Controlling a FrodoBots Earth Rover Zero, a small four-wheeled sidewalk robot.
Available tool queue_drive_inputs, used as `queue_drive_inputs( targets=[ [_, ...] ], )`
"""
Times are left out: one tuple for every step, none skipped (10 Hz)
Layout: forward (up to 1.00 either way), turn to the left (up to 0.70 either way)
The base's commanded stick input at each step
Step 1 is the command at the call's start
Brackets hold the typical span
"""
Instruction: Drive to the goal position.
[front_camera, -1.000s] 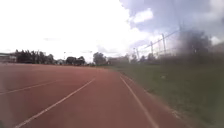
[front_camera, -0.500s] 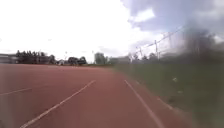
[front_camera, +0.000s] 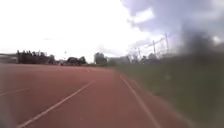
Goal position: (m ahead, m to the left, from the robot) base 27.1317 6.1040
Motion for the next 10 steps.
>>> queue_drive_inputs(
  targets=[
    [0.70,-0.32],
    [0.70,-0.32],
    [0.70,0.00],
    [0.70,0.00],
    [0.70,0.00],
    [0.70,0.00],
    [0.70,0.00],
    [0.70,0.00],
    [0.70,0.00],
    [0.70,0.00]
  ],
)
